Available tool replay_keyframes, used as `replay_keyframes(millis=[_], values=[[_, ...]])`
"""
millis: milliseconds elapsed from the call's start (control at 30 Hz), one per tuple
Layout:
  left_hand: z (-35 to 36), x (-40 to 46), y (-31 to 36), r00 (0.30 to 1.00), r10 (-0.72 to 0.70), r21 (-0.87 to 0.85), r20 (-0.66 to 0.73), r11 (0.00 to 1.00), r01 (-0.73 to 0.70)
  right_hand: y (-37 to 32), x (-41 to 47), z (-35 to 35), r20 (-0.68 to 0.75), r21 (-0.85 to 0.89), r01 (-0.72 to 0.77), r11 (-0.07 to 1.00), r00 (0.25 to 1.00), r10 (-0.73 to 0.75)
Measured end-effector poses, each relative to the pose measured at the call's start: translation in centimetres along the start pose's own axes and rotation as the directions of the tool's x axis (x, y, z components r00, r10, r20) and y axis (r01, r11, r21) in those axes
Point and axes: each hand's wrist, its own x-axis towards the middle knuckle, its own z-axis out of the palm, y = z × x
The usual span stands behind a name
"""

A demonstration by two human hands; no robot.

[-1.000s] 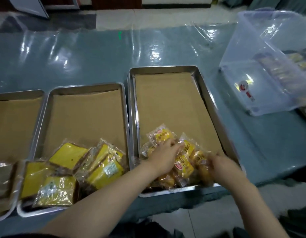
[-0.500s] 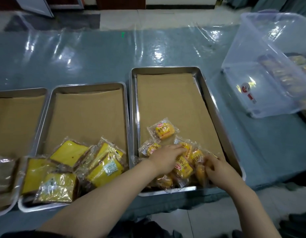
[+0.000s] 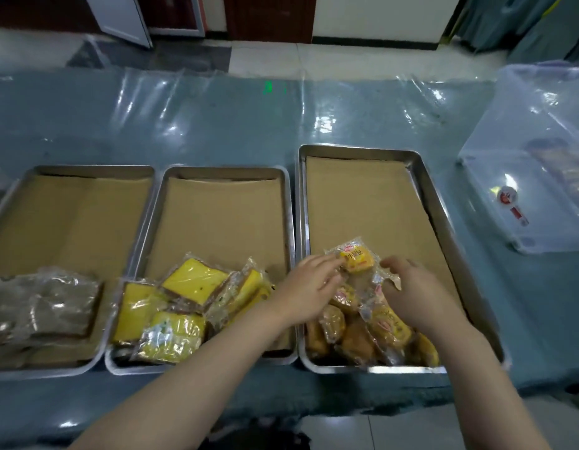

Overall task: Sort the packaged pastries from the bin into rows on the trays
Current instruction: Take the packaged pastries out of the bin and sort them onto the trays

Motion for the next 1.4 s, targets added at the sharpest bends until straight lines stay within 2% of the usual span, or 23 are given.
replay_keyframes(millis=[267, 600, 700, 967, 1167, 1333, 1400], values=[[-9.7, -8.2, -6.8, 0.986, -0.005, -0.008, -0.166, 1.0, 0.003, -13.4, -0.6, 3.3, -0.142, 0.146, 0.129, 0.981, 0.984, -0.109], [-22.5, -20.9, -18.2, 0.967, -0.125, -0.034, -0.223, 0.992, 0.121, -31.1, -4.6, 9.9, -0.2, 0.276, 0.274, 0.921, 0.954, -0.224], [-25.4, -23.8, -19.6, 0.957, -0.152, -0.063, -0.245, 0.988, 0.141, -35.0, -5.6, 11.5, -0.161, 0.331, 0.281, 0.901, 0.958, -0.239], [-30.2, -26.2, -21.6, 0.932, -0.186, -0.158, -0.311, 0.977, 0.142, -41.8, -4.2, 12.7, -0.107, 0.366, 0.361, 0.858, 0.932, -0.347], [-32.9, -27.4, -21.4, 0.924, -0.138, -0.011, -0.357, 0.99, 0.143, -45.1, -2.0, 12.1, -0.077, 0.413, 0.403, 0.816, 0.909, -0.41], [-35.6, -28.9, -21.6, 0.873, -0.114, -0.028, -0.473, 0.993, 0.114, -47.9, -0.8, 11.7, -0.039, 0.387, 0.447, 0.806, 0.882, -0.47], [-36.6, -29.4, -21.9, 0.87, -0.113, -0.04, -0.48, 0.993, 0.107, -49.0, -0.6, 11.6, -0.05, 0.384, 0.451, 0.806, 0.881, -0.47]])
